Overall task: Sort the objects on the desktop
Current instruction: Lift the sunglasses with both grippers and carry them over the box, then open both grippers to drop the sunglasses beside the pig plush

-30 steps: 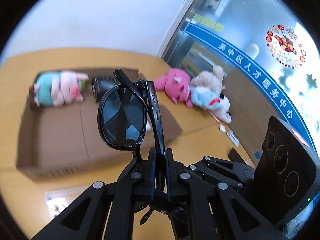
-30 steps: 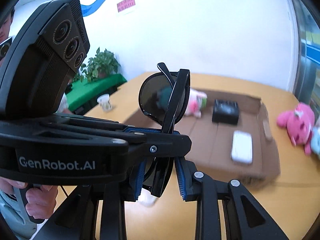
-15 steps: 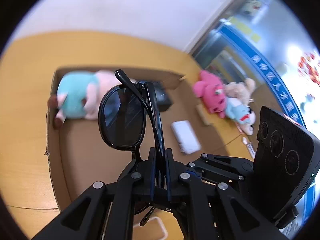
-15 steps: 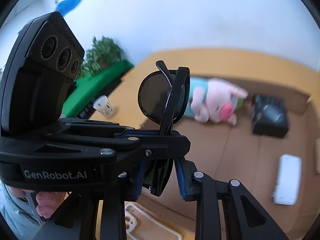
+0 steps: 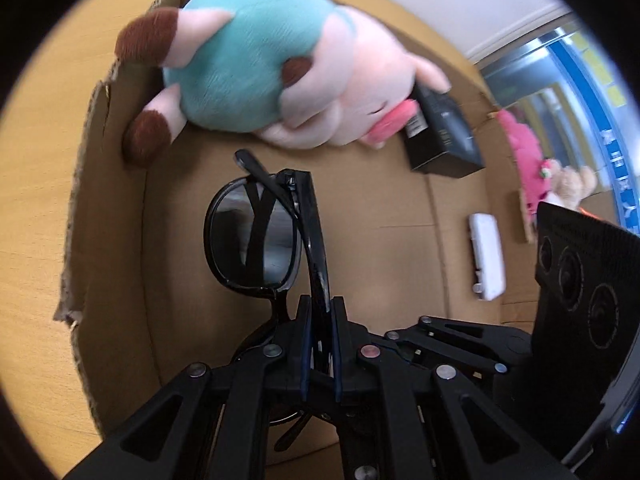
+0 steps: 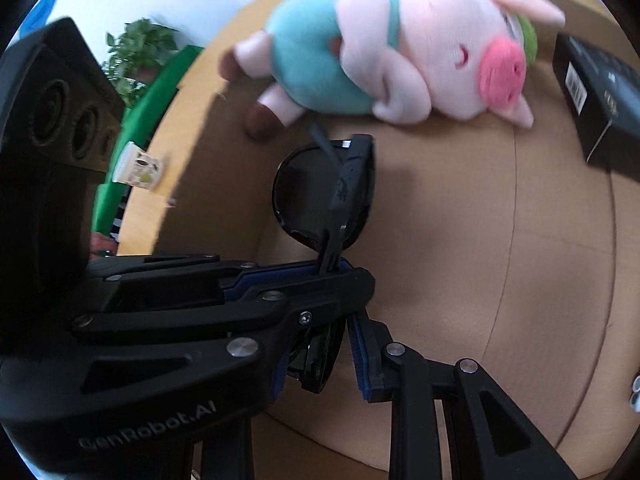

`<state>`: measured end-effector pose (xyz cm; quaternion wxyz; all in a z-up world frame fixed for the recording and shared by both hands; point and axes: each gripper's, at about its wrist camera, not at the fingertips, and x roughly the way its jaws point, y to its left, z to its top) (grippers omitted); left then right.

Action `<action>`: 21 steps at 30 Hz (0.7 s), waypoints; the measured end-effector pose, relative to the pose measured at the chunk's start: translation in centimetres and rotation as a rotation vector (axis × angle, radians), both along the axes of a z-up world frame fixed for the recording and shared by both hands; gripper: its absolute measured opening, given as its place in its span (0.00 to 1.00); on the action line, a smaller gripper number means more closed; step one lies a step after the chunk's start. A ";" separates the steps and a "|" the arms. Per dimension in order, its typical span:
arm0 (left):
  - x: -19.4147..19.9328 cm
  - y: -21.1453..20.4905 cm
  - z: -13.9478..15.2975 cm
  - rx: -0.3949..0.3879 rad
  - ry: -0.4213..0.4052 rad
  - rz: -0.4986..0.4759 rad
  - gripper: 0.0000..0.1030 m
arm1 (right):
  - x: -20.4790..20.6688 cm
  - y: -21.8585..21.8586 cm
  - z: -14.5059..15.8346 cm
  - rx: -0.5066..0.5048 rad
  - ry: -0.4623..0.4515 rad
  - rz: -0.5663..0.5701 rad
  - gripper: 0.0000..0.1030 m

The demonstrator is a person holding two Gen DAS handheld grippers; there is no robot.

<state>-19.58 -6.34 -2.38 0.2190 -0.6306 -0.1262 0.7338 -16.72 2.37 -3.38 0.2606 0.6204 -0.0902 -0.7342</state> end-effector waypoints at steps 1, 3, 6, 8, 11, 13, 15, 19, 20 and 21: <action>0.0 0.2 0.0 -0.018 -0.003 -0.004 0.08 | -0.1 0.0 -0.3 0.003 -0.009 -0.012 0.27; 0.1 0.2 0.1 -0.026 -0.002 0.003 0.08 | -0.1 0.1 -0.2 0.004 -0.007 -0.023 0.28; 0.0 -0.1 0.6 -0.047 0.010 0.029 0.08 | 0.4 0.3 0.5 -0.021 0.022 -0.031 0.51; 0.5 -0.3 1.5 -0.066 0.044 0.032 0.08 | 1.2 0.8 1.1 -0.007 0.058 -0.041 0.63; 1.7 -0.8 3.6 -0.088 0.117 0.043 0.08 | 2.9 1.7 2.6 0.008 0.136 -0.037 0.73; 3.2 -1.2 5.8 -0.091 0.202 0.066 0.08 | 4.7 2.7 4.2 0.041 0.211 -0.046 0.74; 6.1 -1.7 8.7 -0.107 0.336 0.091 0.09 | 7.6 4.0 6.2 0.091 0.325 -0.065 0.78; 12.2 -2.0 13.0 -0.140 0.568 0.158 0.48 | 14.1 6.8 10.4 0.192 0.584 -0.120 0.98; 14.2 -1.9 13.8 -0.159 0.630 0.172 0.60 | 15.0 7.6 11.1 0.205 0.618 -0.135 1.00; 15.9 -1.7 14.3 -0.180 0.694 0.189 0.71 | 16.3 8.2 11.5 0.216 0.644 -0.152 1.00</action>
